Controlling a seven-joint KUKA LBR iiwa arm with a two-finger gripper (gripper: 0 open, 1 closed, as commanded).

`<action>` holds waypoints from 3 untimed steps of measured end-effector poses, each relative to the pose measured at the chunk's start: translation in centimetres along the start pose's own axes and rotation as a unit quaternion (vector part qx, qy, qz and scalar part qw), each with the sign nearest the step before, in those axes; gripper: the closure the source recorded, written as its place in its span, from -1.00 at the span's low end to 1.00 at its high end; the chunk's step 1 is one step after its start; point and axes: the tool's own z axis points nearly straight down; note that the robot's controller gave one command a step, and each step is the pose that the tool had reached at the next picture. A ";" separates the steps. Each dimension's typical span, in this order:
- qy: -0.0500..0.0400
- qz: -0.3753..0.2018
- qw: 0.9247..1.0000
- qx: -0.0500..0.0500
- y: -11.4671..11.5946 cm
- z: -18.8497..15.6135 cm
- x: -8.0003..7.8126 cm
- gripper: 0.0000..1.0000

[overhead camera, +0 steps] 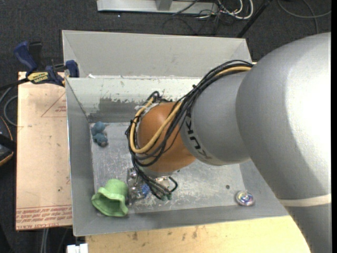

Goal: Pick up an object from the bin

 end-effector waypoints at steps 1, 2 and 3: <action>-0.002 0.000 1.000 -0.001 0.0 0.1 0.0 -1.00; 0.003 -0.031 1.000 -0.001 -0.2 0.4 -1.7 -1.00; 0.000 -0.020 1.000 0.000 5.0 0.1 -1.6 -1.00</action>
Offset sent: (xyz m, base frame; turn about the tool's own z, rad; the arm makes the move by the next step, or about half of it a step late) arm 0.0000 0.0000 0.0000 0.0000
